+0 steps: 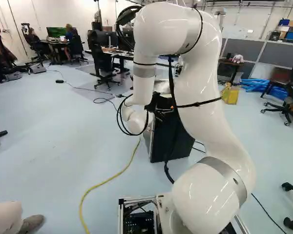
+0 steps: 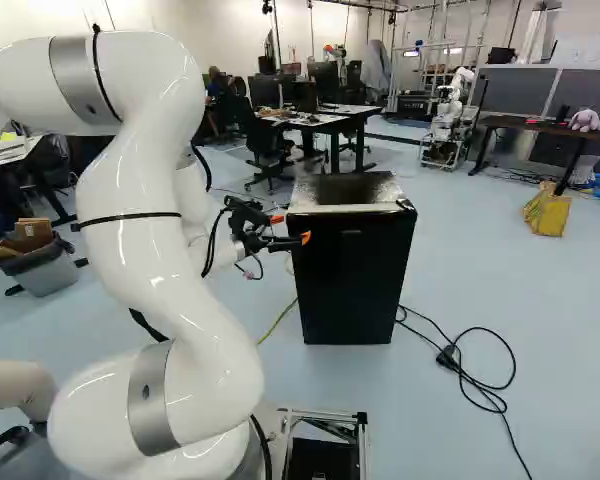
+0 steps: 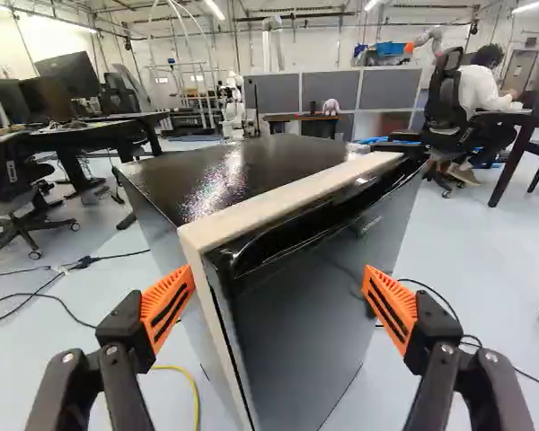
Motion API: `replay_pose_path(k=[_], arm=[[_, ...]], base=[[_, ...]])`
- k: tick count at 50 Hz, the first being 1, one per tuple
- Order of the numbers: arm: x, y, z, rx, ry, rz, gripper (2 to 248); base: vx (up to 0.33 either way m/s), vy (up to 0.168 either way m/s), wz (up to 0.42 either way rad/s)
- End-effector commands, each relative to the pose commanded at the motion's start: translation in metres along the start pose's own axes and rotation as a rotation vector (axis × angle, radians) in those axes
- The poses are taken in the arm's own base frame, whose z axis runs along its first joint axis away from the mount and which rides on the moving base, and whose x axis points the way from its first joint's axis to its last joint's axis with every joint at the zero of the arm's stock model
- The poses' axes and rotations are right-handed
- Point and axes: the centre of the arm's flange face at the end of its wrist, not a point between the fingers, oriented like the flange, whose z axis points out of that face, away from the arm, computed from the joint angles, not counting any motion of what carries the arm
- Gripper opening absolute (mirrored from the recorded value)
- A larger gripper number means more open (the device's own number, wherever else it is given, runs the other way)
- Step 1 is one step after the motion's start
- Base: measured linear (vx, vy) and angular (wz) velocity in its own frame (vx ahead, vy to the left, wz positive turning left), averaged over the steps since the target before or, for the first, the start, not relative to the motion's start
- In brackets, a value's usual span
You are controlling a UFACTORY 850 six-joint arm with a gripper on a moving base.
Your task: Grab a drink from the fridge
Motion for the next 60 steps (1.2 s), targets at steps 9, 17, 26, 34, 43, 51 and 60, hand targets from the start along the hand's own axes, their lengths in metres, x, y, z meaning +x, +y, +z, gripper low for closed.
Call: replay_pose_path(k=[9,17,26,34,43,51,60], arm=[[-0.0001,-0.0007,0.0019,-0.014,0.001,0.005,247],[-0.0001,-0.0014,0.0035,-0.027,0.003,0.01,247],[-0.0002,-0.0021,0.0053,-0.041,0.004,0.015,247],[-0.0003,-0.0028,0.007,-0.053,0.005,0.02,247],[-0.0003,-0.0034,0.0086,-0.067,0.007,0.025,247],[-0.0004,-0.0028,0.009,-0.079,0.007,0.028,247],[-0.0004,-0.0016,0.0089,-0.092,0.007,0.031,247]], base=[[0.0,0.0,0.0],[0.0,0.0,0.0],[0.0,0.0,0.0],[0.0,0.0,0.0],[0.0,0.0,0.0],[0.0,0.0,0.0],[0.0,0.0,0.0]])
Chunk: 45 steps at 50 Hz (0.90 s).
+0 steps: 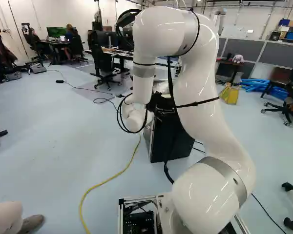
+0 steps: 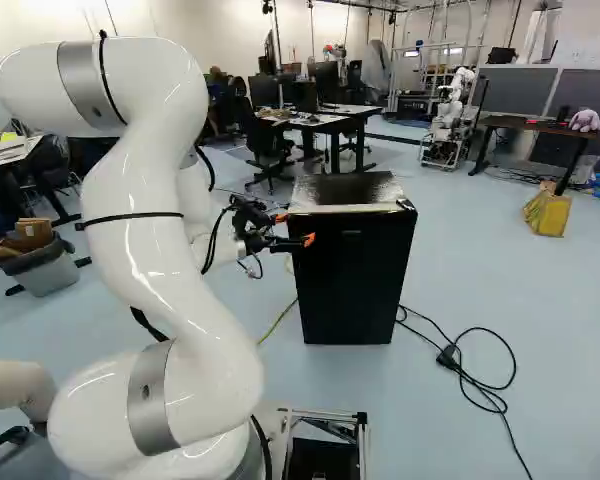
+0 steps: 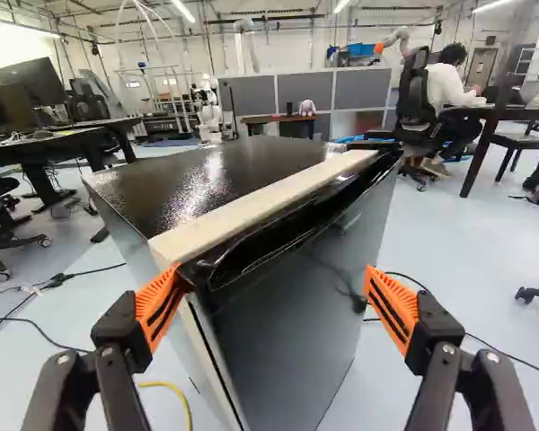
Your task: Grab a drink from the fridge
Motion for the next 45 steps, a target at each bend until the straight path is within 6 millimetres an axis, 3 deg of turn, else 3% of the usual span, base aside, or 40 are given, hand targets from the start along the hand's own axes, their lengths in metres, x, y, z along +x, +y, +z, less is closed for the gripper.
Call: replay_pose_path(k=[45], arm=[[-0.0001,0.0082,-0.0004,-0.092,0.0,0.017,247]], base=[[0.0,0.0,0.0]])
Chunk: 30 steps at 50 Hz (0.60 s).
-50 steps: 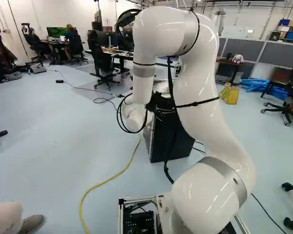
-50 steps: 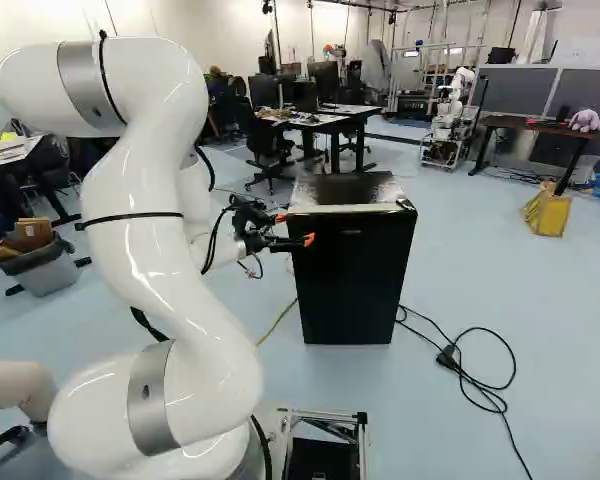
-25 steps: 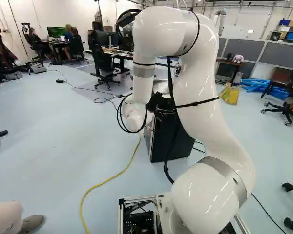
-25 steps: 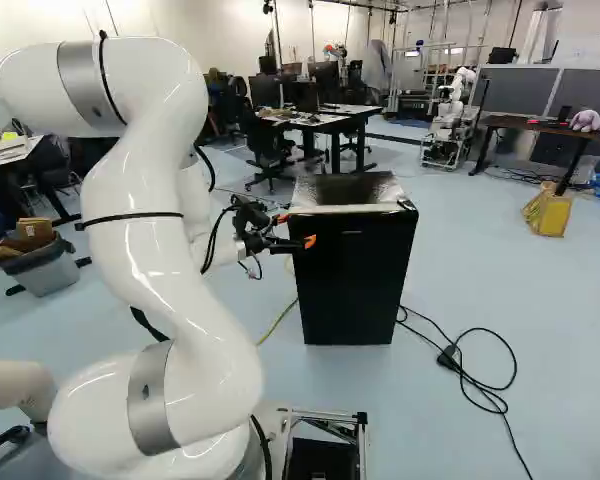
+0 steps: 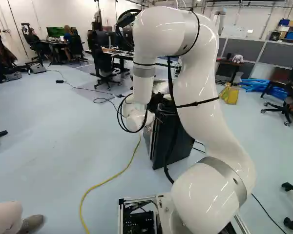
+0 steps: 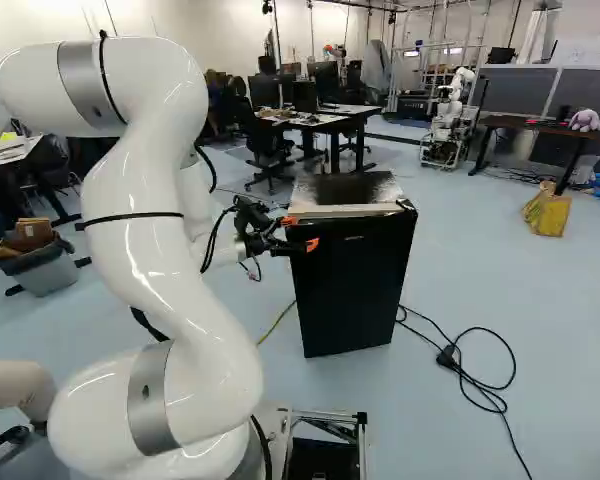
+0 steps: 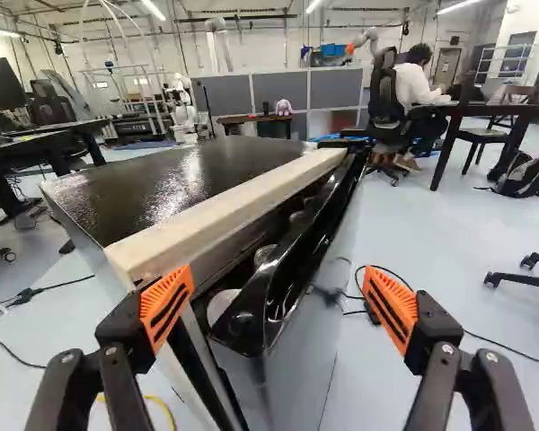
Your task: Grab a drink from the fridge
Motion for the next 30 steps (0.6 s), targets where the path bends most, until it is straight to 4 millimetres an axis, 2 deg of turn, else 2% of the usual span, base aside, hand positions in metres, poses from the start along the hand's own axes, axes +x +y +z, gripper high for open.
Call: replay_pose_path(k=[30], arm=[[0.0,0.012,-0.005,-0.058,-0.003,0.001,247]], base=[[0.0,0.0,0.0]])
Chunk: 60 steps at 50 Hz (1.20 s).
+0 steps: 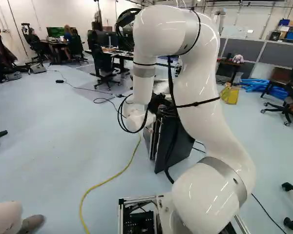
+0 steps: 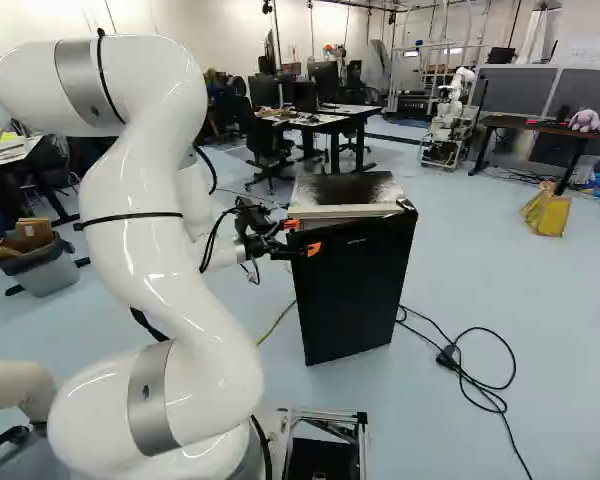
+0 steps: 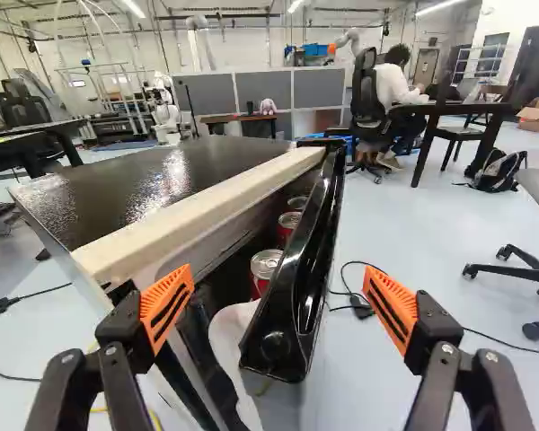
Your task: Grab a drink from the fridge
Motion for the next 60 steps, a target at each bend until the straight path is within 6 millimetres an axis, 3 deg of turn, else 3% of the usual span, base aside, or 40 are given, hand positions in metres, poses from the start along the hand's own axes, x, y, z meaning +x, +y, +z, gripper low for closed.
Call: replay_pose_path(k=[60], arm=[[-0.001,0.066,-0.035,-0.08,-0.016,-0.073,247]], base=[[0.0,0.0,0.0]])
